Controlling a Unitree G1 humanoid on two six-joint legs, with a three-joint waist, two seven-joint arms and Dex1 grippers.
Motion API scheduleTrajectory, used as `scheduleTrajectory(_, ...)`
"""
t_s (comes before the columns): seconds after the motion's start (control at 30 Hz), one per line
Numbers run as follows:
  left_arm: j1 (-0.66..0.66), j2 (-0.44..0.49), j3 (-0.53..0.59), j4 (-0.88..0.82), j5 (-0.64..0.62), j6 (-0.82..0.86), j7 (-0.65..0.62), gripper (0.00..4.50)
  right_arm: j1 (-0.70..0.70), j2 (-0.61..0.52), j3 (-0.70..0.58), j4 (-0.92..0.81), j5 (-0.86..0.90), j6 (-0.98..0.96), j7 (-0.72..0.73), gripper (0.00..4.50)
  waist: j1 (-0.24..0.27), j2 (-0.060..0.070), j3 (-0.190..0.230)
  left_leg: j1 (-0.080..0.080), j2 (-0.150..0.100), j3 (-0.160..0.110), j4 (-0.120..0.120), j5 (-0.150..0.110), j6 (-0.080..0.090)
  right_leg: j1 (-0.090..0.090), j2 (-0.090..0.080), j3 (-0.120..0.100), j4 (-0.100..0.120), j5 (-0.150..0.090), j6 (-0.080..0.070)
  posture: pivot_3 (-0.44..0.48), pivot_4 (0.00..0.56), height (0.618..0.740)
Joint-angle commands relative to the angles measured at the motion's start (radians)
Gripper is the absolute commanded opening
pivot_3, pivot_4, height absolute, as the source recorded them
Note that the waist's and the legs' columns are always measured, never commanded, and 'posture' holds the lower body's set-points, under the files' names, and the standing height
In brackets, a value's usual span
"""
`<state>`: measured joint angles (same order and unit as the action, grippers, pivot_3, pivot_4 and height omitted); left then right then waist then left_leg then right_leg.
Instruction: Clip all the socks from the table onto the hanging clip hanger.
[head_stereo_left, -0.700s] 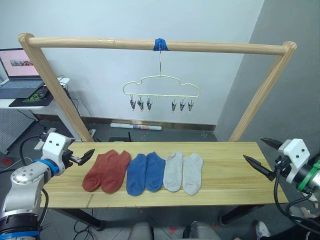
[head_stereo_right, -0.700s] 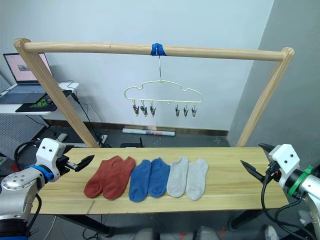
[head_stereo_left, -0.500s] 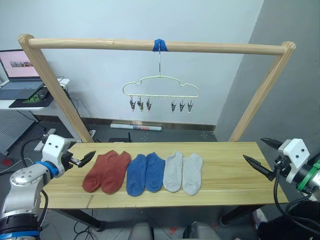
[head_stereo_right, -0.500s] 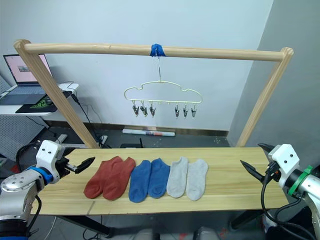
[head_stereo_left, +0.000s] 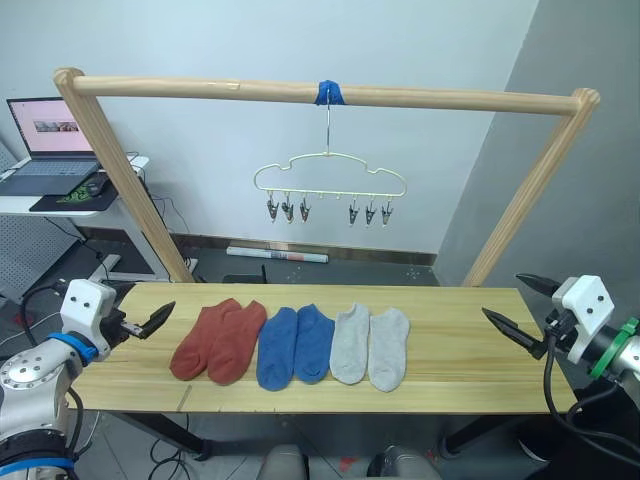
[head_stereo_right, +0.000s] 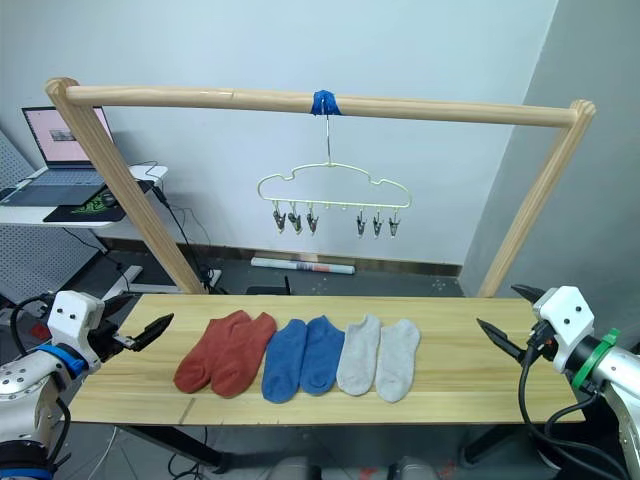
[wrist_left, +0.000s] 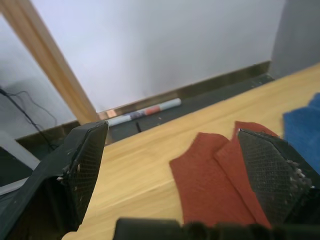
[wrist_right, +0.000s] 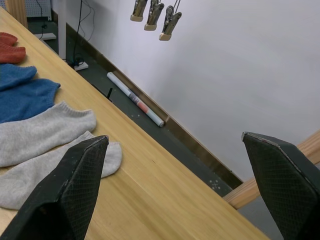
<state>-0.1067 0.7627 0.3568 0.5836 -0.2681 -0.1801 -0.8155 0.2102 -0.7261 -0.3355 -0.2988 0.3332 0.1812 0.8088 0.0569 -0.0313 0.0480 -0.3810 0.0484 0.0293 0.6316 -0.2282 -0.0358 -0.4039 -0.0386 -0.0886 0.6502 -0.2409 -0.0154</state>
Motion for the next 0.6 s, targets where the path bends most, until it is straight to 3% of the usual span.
scheduleTrajectory(0.03,-0.014,-0.009,0.027,-0.083,-0.046,0.026,0.005,4.50,-0.026,-0.013,-0.009,-0.021,0.006,-0.015,0.007,4.48,0.000,0.000,0.000,0.000,0.000,0.000,0.000,0.000,0.000,0.000,0.000,0.000,0.000,0.000,0.000,0.092,0.007,0.735)
scheduleTrajectory(0.33,0.000,-0.040,-0.017,-0.236,-0.053,0.144,0.009,4.50,-0.002,-0.003,-0.012,-0.047,0.007,-0.009,-0.009,4.48,-0.001,0.000,0.000,0.000,0.000,0.000,0.000,0.000,0.000,0.000,0.000,0.000,0.000,0.000,0.000,0.076,0.016,0.735)
scheduleTrajectory(0.6,-0.027,-0.170,-0.047,-0.462,-0.063,0.347,0.190,4.50,-0.026,0.032,0.046,-0.179,0.057,0.108,-0.059,4.48,-0.004,-0.001,0.004,0.000,0.000,0.000,0.000,0.000,0.000,0.000,0.001,0.005,0.000,0.000,0.000,0.055,0.062,0.735)
